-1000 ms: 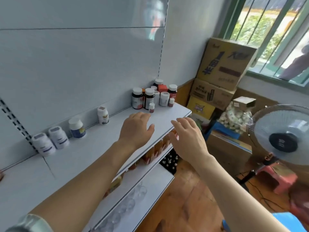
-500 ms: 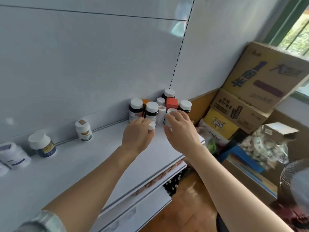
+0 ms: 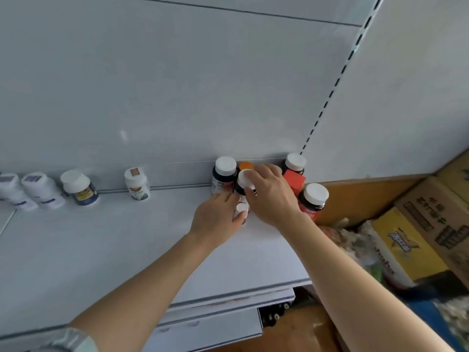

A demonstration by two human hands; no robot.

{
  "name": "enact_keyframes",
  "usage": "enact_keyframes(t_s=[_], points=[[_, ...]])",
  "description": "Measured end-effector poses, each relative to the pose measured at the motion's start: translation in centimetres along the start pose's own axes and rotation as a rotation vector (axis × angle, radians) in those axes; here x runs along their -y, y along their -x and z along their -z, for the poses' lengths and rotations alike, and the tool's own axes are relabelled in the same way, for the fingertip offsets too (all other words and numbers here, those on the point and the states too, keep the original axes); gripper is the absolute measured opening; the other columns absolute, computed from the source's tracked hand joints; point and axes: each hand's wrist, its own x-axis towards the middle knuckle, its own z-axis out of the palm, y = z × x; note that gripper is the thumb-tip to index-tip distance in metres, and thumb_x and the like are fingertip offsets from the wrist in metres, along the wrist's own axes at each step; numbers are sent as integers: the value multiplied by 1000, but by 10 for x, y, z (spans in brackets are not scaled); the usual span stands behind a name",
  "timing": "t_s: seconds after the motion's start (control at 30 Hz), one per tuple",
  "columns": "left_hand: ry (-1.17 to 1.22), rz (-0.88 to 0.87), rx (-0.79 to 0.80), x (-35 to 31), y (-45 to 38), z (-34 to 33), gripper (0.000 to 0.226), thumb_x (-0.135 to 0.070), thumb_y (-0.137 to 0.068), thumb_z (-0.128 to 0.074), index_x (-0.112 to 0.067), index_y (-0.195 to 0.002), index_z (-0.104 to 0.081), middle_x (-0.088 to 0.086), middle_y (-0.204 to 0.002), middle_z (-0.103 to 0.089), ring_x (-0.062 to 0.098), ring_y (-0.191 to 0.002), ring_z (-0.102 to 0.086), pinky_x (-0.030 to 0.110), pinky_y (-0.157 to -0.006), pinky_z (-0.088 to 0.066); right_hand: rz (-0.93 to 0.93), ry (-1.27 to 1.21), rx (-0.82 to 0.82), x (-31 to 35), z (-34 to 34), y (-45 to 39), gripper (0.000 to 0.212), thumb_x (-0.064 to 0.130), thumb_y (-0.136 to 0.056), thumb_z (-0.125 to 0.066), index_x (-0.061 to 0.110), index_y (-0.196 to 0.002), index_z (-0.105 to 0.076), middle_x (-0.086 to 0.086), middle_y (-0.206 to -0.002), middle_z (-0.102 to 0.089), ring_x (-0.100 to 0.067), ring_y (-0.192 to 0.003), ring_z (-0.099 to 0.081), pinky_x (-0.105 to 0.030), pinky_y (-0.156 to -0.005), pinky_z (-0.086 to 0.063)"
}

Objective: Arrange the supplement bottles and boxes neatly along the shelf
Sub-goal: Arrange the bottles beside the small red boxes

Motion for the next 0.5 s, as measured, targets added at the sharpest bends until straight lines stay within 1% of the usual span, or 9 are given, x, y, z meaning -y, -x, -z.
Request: enact_keyframes(t_s=[0.07, 0.13, 0.2, 0.27, 0.33, 0.4, 0.5], points=[[-1, 5, -17, -4, 3, -5, 25, -36, -89, -60, -21, -109, -62, -6, -99, -66, 18, -92, -61, 35, -55, -52, 50, -23, -30, -7, -4, -1, 28, 17, -85, -62, 12, -113, -64, -5, -106, -64, -31, -108, -49, -43, -86, -47], [-31, 10, -40, -6, 5, -8, 24, -36, -89, -52, -21, -104, -64, -6, -96, -65, 17, -87, -61, 31, -52, -49, 105, -54, -50, -13, -7, -4, 25, 16, -83, -63, 11, -107, -65, -5, -101, -65, -33, -104, -53, -43, -82, -49], [-49, 15, -41, -7, 8, -10, 28, -37, -88, -45, -20, -99, -64, -5, -93, -65, 19, -83, -61, 28, -49, -45, 131, -75, -51, -17, -8, -6, 25, 14, -80, -63, 10, -105, -65, -5, -99, -66, -33, -102, -54, -42, -79, -50], [-48, 23, -34, -8, 10, -11, 29, -38, -87, -43, -21, -98, -64, -5, -94, -66, 20, -84, -62, 30, -51, -47, 149, -75, -41, -20, -8, -7, 25, 13, -78, -63, 9, -103, -66, -5, -96, -66, -34, -100, -55, -43, -77, -50], [-23, 30, -33, -8, 11, -7, 25, -34, -87, -47, -21, -97, -65, -5, -97, -67, 22, -86, -63, 33, -54, -51, 160, -89, -28, -21, -4, -8, 25, 13, -78, -67, 9, -103, -67, -6, -95, -67, -35, -97, -57, -42, -74, -51], [44, 87, -28, -8, 14, 2, 15, -29, -88, -57, -22, -98, -67, -5, -102, -68, 22, -90, -63, 36, -62, -54, 164, -120, -15, -21, 2, -9, 27, 18, -79, -71, 11, -105, -69, -6, -98, -69, -36, -97, -58, -39, -75, -51], [202, 212, -57, -2, 24, 19, 12, -25, -87, -65, -25, -99, -66, -11, -104, -65, 13, -90, -63, 34, -74, -54, 171, -239, -14, -19, 15, -8, 31, 28, -80, -71, 15, -108, -69, -6, -100, -68, -32, -92, -62, -42, -75, -54]])
